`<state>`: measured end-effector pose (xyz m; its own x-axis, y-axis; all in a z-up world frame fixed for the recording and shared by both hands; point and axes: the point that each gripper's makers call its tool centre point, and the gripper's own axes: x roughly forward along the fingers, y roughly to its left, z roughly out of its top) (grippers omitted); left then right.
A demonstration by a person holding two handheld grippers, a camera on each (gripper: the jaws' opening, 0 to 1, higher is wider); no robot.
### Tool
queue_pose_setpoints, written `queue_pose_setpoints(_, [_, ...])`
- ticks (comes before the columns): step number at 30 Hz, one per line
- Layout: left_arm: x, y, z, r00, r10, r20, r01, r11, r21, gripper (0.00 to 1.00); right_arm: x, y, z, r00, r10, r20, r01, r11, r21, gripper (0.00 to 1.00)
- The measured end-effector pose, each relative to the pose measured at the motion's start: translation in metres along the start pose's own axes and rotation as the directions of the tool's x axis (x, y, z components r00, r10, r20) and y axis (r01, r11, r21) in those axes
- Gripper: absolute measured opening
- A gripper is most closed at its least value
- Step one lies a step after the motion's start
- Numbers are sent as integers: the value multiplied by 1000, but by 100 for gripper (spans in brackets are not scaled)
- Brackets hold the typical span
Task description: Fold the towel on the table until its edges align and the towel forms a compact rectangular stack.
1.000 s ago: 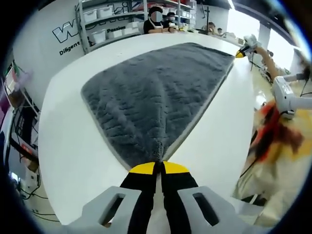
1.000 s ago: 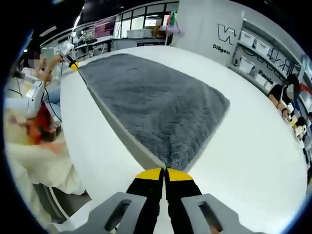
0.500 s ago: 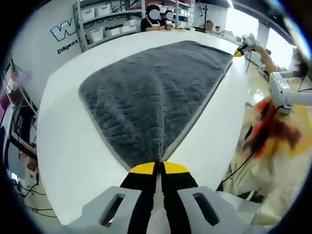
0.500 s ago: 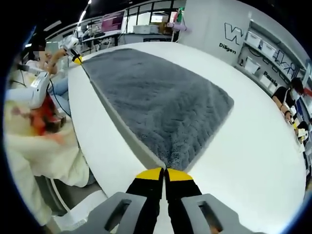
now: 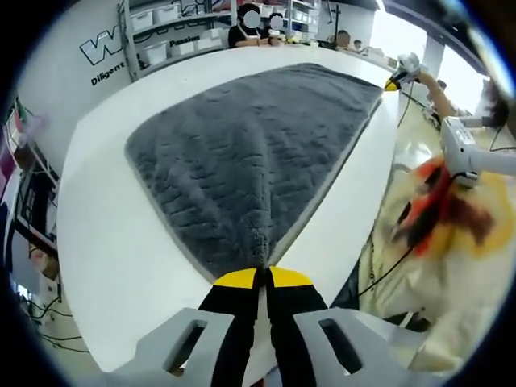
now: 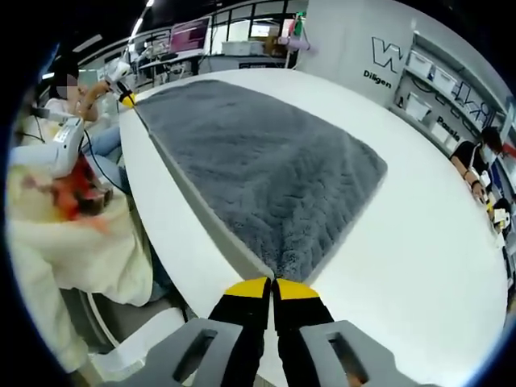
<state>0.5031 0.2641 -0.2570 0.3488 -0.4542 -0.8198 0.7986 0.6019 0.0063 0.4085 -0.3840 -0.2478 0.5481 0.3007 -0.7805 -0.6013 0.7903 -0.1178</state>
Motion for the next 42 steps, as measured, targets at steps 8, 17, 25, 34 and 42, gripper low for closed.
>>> queue_pose_setpoints(8, [-5, -4, -7, 1000, -8, 12, 9, 998, -57, 3, -3, 6, -6, 1000, 5, -1, -5, 1000, 3, 0])
queue_pose_setpoints(17, [-6, -12, -16, 1000, -16, 22, 18, 997, -81, 3, -6, 15, -12, 999, 16, -28, -17, 1000, -4, 0])
queue_pose_setpoints(25, [-11, -17, -21, 1000, -19, 9, 20, 997, -71, 3, -14, 22, -14, 999, 22, -33, -22, 1000, -7, 0])
queue_pose_setpoints(34, [-17, -22, -26, 1000, -11, -22, 10, 998, -65, 3, -22, 32, -19, 998, 50, -34, -50, 999, 3, 0])
queue_pose_setpoints(42, [-25, -24, -22, 1000, 4, -20, -6, 997, -77, 3, -23, 35, -11, 999, 40, -3, -40, 999, 35, 0])
